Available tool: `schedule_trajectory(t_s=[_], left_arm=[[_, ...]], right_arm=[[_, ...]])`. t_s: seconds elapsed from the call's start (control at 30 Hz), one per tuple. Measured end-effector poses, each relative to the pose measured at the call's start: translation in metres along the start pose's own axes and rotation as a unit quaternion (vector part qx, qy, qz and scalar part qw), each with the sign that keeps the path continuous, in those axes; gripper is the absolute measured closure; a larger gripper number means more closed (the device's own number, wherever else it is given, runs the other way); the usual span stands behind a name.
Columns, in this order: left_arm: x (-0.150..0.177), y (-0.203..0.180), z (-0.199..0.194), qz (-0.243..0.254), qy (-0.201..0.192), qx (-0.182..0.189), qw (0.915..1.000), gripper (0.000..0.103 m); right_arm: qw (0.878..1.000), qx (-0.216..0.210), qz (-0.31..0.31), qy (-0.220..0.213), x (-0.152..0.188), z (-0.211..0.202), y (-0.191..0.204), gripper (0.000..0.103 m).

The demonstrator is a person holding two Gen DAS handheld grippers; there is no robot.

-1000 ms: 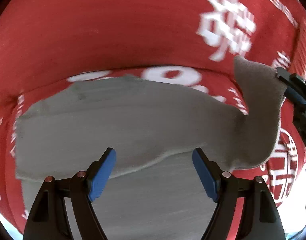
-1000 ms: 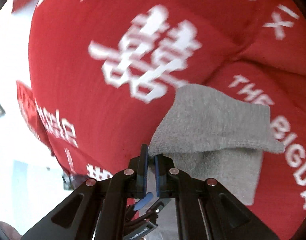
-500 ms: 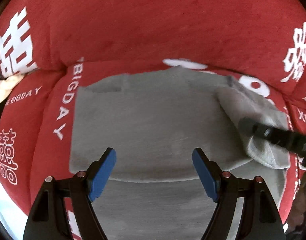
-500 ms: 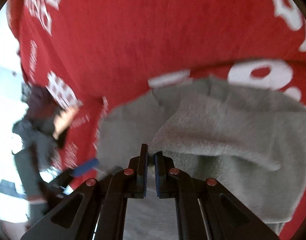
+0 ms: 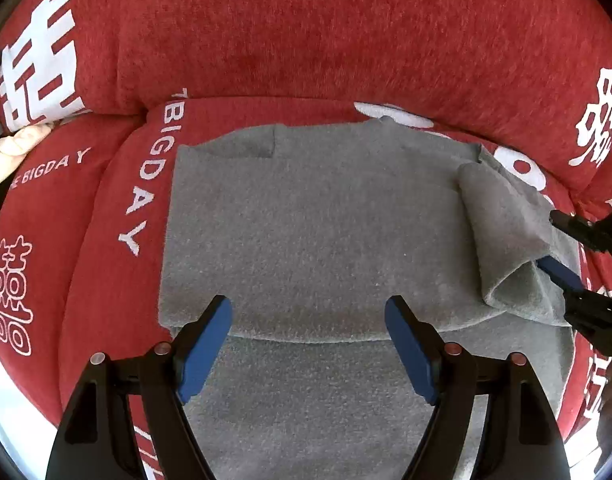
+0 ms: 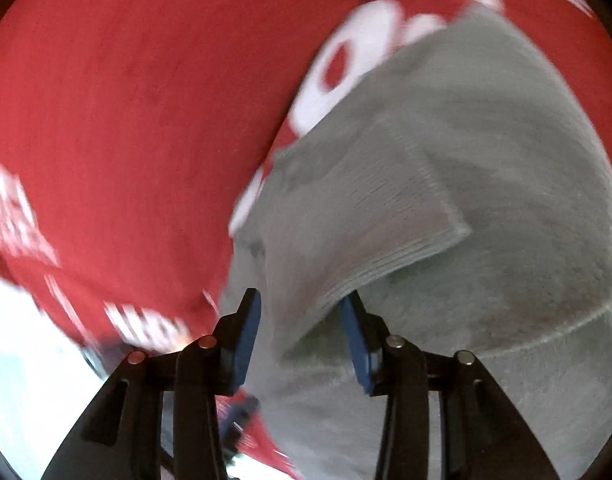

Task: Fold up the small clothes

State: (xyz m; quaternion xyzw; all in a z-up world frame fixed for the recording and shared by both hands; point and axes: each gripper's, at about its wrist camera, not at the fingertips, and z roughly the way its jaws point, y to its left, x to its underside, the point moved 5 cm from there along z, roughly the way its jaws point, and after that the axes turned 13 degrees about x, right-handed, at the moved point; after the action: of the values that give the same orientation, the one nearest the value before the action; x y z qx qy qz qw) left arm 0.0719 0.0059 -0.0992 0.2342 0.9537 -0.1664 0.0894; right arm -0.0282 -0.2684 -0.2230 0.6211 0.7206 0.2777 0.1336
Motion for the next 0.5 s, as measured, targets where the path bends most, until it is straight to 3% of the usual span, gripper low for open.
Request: schedule_trajectory(t_s=[0.03, 0.13, 0.23, 0.33, 0.5], left_arm=[[0.000, 0.001, 0.000, -0.001, 0.001, 0.000, 1.0000, 0.023], [0.001, 0.004, -0.002, -0.006, -0.001, 0.005, 1.0000, 0.023], [0.003, 0.010, -0.007, -0.006, -0.007, 0.010, 0.9999, 0.023], [0.003, 0.020, -0.015, 0.001, -0.018, 0.022, 0.9996, 0.023], [-0.002, 0.047, -0.029, -0.016, -0.033, 0.046, 0.9983, 0.023]], right_arm=[[1.000, 0.000, 0.007, -0.002, -0.003, 0.001, -0.002, 0.091], [0.999, 0.010, -0.048, -0.011, -0.002, 0.001, 0.017, 0.095], [0.986, 0.013, -0.166, -0.012, 0.017, 0.002, 0.060, 0.095], [0.951, 0.029, -0.307, 0.001, 0.055, 0.015, 0.106, 0.095], [0.884, 0.083, -0.459, 0.028, 0.112, 0.045, 0.127, 0.095]])
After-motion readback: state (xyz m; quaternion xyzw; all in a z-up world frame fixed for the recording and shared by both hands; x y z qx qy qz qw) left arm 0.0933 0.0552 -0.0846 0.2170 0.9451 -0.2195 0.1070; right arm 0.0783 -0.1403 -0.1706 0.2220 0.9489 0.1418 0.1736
